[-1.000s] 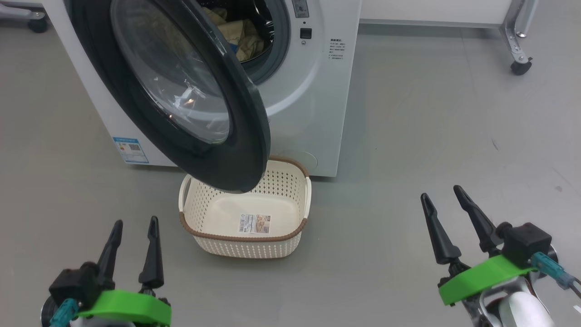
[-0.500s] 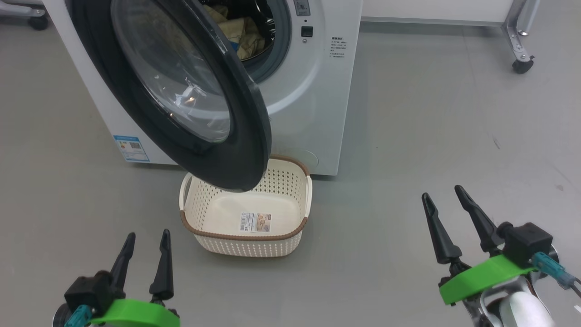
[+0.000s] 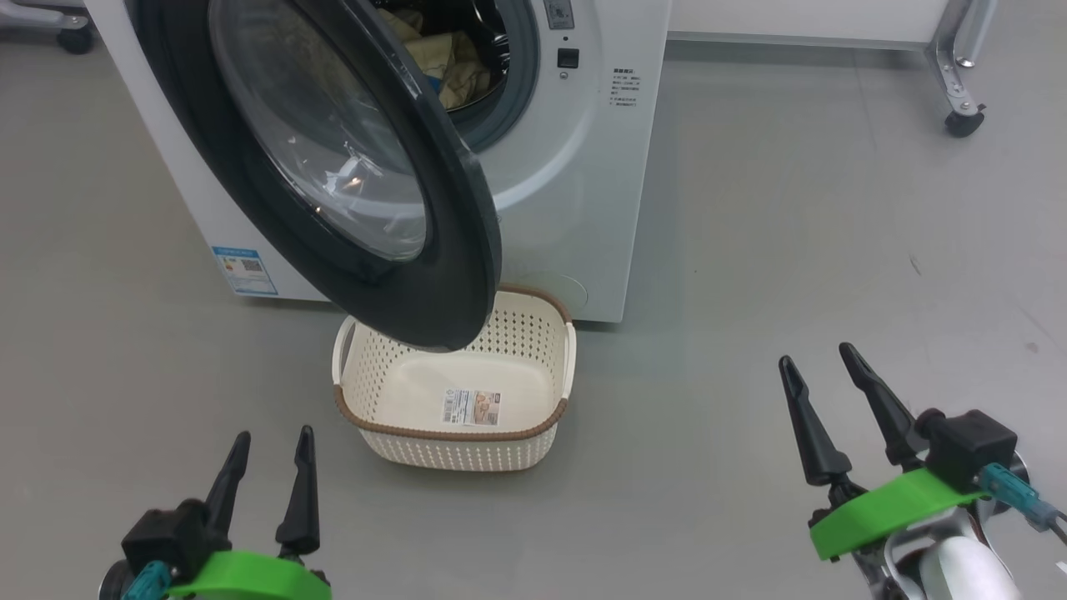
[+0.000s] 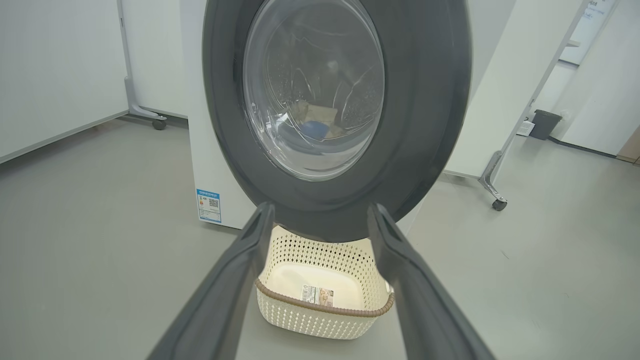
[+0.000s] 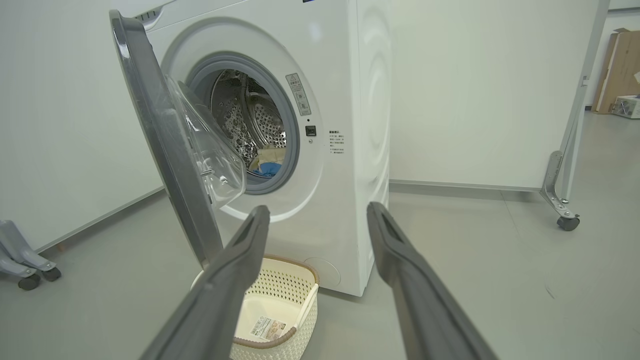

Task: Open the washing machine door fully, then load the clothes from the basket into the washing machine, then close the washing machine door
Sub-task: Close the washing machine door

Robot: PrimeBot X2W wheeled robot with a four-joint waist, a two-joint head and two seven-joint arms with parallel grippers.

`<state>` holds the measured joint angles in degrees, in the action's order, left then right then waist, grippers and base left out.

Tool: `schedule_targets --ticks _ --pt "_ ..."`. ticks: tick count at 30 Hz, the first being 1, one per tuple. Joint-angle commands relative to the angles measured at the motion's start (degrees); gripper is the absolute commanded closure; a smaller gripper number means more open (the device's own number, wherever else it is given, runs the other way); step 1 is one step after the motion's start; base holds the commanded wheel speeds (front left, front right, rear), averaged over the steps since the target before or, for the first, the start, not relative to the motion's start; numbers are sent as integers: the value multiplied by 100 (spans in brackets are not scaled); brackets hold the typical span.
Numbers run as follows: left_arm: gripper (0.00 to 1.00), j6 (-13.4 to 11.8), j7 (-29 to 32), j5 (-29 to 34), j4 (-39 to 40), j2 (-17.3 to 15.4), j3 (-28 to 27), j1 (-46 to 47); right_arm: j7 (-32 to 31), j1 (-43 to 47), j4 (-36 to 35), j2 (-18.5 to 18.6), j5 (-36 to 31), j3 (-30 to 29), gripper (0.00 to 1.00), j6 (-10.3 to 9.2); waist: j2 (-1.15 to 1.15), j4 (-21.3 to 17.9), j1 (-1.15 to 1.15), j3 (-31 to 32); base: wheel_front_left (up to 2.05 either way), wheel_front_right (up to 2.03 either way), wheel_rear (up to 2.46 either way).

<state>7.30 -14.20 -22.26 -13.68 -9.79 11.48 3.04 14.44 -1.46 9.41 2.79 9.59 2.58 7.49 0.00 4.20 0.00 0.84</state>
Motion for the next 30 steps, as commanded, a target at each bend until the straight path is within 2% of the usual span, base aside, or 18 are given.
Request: schedule_targets --ticks 1,14,15,16,17,30 --pt "0 19 -80 14 135 -58 -181 265 56 -211 -168 9 10 106 0 0 0 8 0 -1 0 0 0" --pt "0 19 -80 32 89 -69 -114 286 56 -209 -168 9 17 113 0 0 0 32 0 -35 0 0 0" --pt "0 19 -80 33 86 -68 -108 292 56 -208 -166 9 14 116 31 0 0 37 0 -43 0 0 0" --pt "0 19 -80 35 83 -67 -99 299 56 -207 -165 9 17 113 81 0 0 44 0 -52 0 0 0" --pt "0 19 -80 36 81 -67 -90 307 56 -209 -170 9 16 106 100 0 0 52 0 -66 0 0 0" --pt "0 19 -80 56 144 5 60 618 56 -739 -416 9 -64 83 100 0 0 280 0 -629 0 0 0"
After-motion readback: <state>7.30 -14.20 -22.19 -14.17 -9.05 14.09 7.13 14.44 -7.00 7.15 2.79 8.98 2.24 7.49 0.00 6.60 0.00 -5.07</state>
